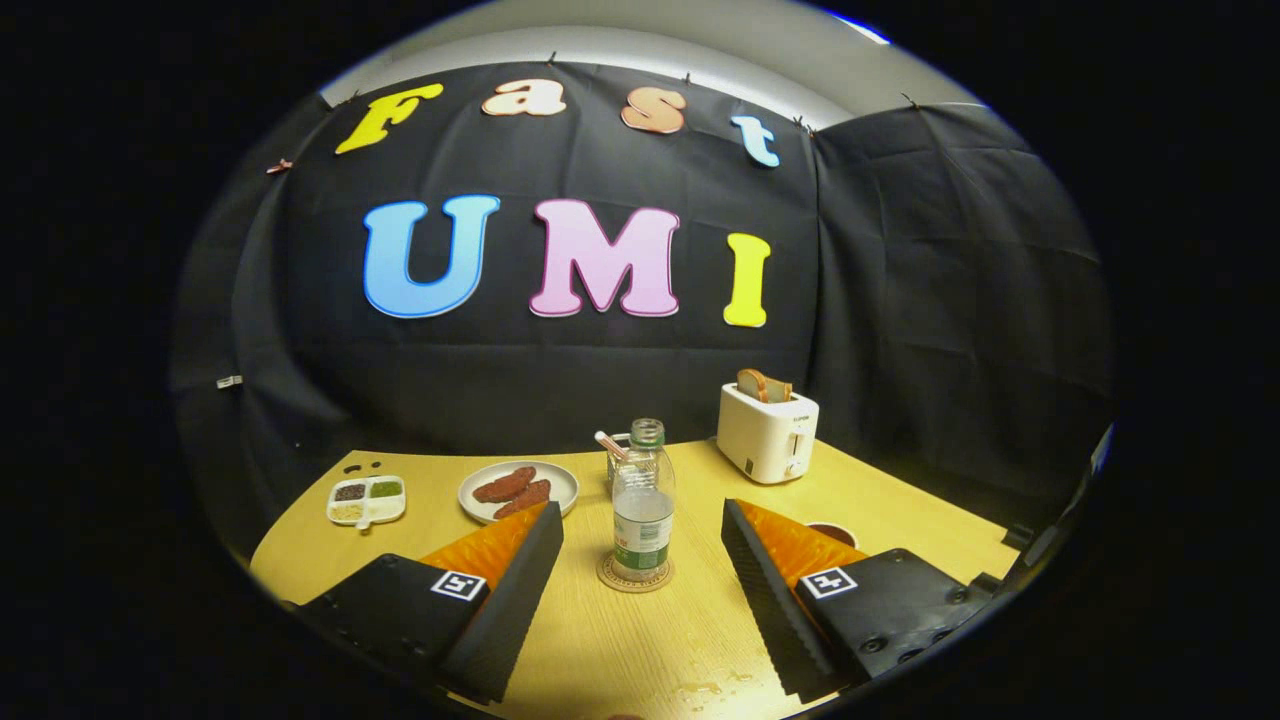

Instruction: Take the bottle from table, then pour the juice into the cup, finally place the bottle on the coaster

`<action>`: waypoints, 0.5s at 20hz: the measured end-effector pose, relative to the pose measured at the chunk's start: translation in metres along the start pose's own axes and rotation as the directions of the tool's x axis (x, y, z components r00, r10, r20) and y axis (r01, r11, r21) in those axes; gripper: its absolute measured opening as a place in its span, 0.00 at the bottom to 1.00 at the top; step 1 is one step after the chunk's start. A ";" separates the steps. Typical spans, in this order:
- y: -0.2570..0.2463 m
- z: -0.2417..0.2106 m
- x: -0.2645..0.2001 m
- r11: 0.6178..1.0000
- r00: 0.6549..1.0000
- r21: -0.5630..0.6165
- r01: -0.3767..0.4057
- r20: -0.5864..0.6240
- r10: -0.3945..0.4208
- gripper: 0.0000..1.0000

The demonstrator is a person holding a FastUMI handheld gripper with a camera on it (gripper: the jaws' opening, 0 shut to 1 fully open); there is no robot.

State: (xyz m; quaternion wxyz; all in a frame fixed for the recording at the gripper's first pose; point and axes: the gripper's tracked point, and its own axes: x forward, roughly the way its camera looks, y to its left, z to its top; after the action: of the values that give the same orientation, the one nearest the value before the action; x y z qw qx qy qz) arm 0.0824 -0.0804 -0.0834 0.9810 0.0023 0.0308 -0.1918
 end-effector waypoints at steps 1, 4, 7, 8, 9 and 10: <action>0.004 0.008 -0.014 1.000 1.000 -0.001 -0.017 0.006 0.017 0.98; 0.020 0.032 -0.054 0.996 0.997 -0.031 -0.078 0.026 0.079 0.98; 0.032 0.050 -0.083 0.991 0.991 -0.034 -0.129 0.041 0.131 0.98; 0.037 0.054 -0.090 0.989 0.988 -0.026 -0.148 0.046 0.149 0.98; 0.041 0.059 -0.098 0.985 0.985 -0.024 -0.168 0.044 0.169 0.98; 0.042 0.061 -0.103 0.982 0.981 -0.030 -0.186 0.040 0.187 0.97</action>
State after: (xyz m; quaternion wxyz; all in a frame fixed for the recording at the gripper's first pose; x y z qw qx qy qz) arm 0.0061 -0.0040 -0.0165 0.9950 -0.0117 0.0121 -0.0984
